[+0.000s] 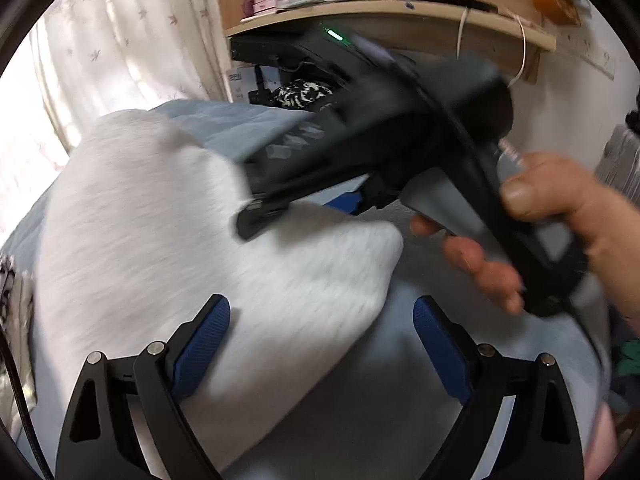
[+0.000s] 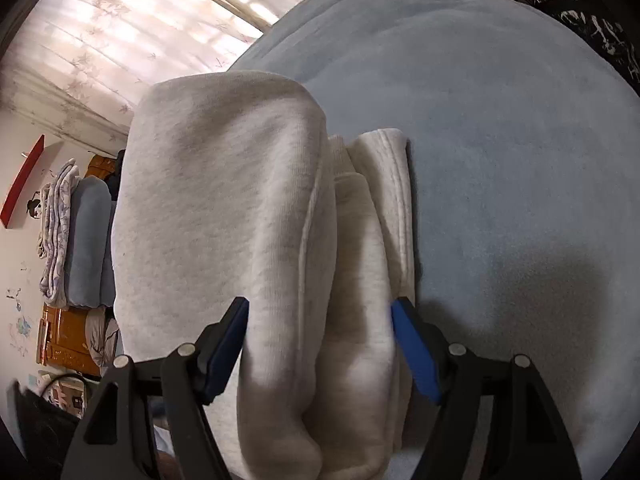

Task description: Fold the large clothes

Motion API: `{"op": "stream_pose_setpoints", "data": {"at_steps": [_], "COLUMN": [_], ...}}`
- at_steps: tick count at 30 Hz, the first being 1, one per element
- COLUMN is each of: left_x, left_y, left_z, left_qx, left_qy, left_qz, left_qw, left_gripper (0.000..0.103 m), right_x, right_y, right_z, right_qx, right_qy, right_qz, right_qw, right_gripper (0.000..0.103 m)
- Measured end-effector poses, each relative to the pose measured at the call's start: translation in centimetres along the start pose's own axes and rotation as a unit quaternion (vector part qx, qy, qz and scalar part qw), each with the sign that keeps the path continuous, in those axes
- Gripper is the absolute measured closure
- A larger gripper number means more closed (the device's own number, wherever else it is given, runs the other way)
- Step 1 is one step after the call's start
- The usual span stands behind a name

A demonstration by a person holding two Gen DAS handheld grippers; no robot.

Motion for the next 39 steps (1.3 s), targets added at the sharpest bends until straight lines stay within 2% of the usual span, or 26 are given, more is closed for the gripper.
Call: {"op": "stream_pose_setpoints", "data": {"at_steps": [4,6,7,9,14,18,23,25,27,29,30,33,35,39], "left_x": [4.1,7.2,8.9,12.1,16.4,16.6,17.1,17.5,18.1,18.5,18.6,19.6,19.9,19.6], "left_y": [-0.1,-0.1,-0.3,-0.2,-0.2,-1.7,-4.9,-5.9,-6.8,-7.3,-7.6,-7.3,-7.0,-6.6], "left_z": [5.3,7.3,7.5,7.9,6.1,4.6,1.9,1.0,0.0,-1.0,-1.9,-5.0,-6.5,-8.5], "left_qx": [-0.027,-0.038,-0.04,-0.035,-0.021,-0.03,-0.059,-0.056,-0.051,-0.048,-0.035,0.023,0.044,0.06], "left_qy": [-0.007,-0.024,-0.032,-0.054,-0.049,-0.063,-0.11,-0.121,-0.139,-0.158,-0.166,-0.152,-0.146,-0.169], "left_qz": [0.049,0.08,0.089,0.128,0.193,0.195,0.156,0.15,0.148,0.142,0.135,0.143,0.149,0.127], "left_qw": [0.9984,0.9958,0.9947,0.9897,0.9797,0.9783,0.9799,0.9796,0.9778,0.9761,0.9762,0.9778,0.977,0.9757], "left_gripper": [0.012,0.019,0.022,0.035,0.038,0.036,0.03,0.026,0.026,0.026,0.02,0.008,0.001,0.001], "right_x": [-0.3,-0.5,-0.6,-0.8,-1.5,-0.7,0.6,1.6,2.2,2.2,2.1,1.5,1.2,0.3], "right_y": [0.2,0.4,0.4,0.2,-0.6,-1.3,-2.1,-2.2,-2.3,-2.5,-2.6,-2.3,-1.8,-0.2], "right_z": [0.6,0.9,1.1,1.2,1.0,0.6,-0.5,-0.9,-1.4,-1.7,-1.7,-1.9,-2.1,-1.6], "right_qx": [-0.002,-0.002,-0.003,-0.002,0.002,0.003,0.003,0.0,-0.002,-0.008,-0.013,-0.019,-0.024,-0.056], "right_qy": [-0.006,-0.016,-0.023,-0.036,-0.063,-0.074,-0.078,-0.047,-0.018,0.009,0.022,0.067,0.093,0.109], "right_qz": [0.002,0.001,-0.003,-0.016,-0.044,-0.041,-0.025,-0.004,0.007,0.005,0.003,-0.009,-0.013,-0.026], "right_qw": [1.0,1.0,1.0,0.999,0.997,0.996,0.997,0.999,1.0,1.0,1.0,0.998,0.995,0.992], "right_gripper": [0.03,0.03,0.03,0.03,0.03,0.03,0.033,0.046,0.067,0.075,0.08,0.083,0.084,0.085]}}
Point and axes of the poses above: each gripper's, at about its wrist camera, not at the fingertips, and z roughly against the way its jaws point, x to its left, y to its underside, the point moved 1 cm from there along -z, roughly the way its jaws point, and after that the axes turned 3 degrees about y, right-handed, at the moved point
